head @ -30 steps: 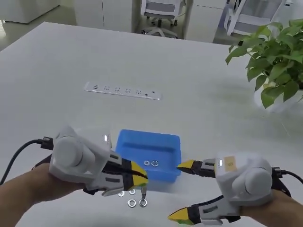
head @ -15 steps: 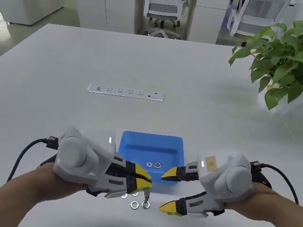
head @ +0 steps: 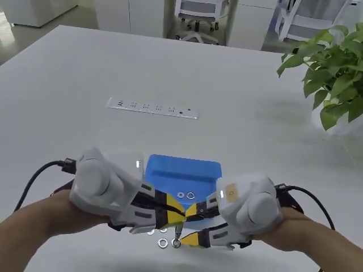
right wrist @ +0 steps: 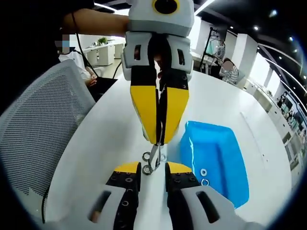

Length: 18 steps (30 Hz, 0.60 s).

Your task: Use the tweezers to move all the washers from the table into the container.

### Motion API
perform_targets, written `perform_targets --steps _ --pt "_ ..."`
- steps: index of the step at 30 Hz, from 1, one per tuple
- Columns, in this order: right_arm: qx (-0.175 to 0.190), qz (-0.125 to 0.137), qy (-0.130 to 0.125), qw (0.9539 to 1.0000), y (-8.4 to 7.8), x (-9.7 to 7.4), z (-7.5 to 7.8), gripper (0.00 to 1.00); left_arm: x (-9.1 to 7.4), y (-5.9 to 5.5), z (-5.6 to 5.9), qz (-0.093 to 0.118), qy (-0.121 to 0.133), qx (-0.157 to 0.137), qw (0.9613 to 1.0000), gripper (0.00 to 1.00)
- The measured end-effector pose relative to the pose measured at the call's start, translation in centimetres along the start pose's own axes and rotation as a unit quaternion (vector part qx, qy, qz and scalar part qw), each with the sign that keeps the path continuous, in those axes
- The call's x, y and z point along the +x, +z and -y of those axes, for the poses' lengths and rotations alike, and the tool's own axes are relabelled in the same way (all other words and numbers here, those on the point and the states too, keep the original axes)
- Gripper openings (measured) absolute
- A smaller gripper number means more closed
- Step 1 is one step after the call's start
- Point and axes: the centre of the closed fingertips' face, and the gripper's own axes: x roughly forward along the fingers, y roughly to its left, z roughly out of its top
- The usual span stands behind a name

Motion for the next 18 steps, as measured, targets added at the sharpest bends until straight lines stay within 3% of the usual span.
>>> perform_targets --steps 9,18 --pt "-0.024 -0.025 0.016 0.9993 -0.38 0.99 0.03 0.12 0.09 0.03 -0.1 0.002 0.0 -0.003 1.0 0.06" --pt "-0.014 -0.024 0.02 0.9994 -0.45 0.97 0.02 0.1 0.14 0.03 -0.21 0.001 0.002 -0.005 1.0 0.06"
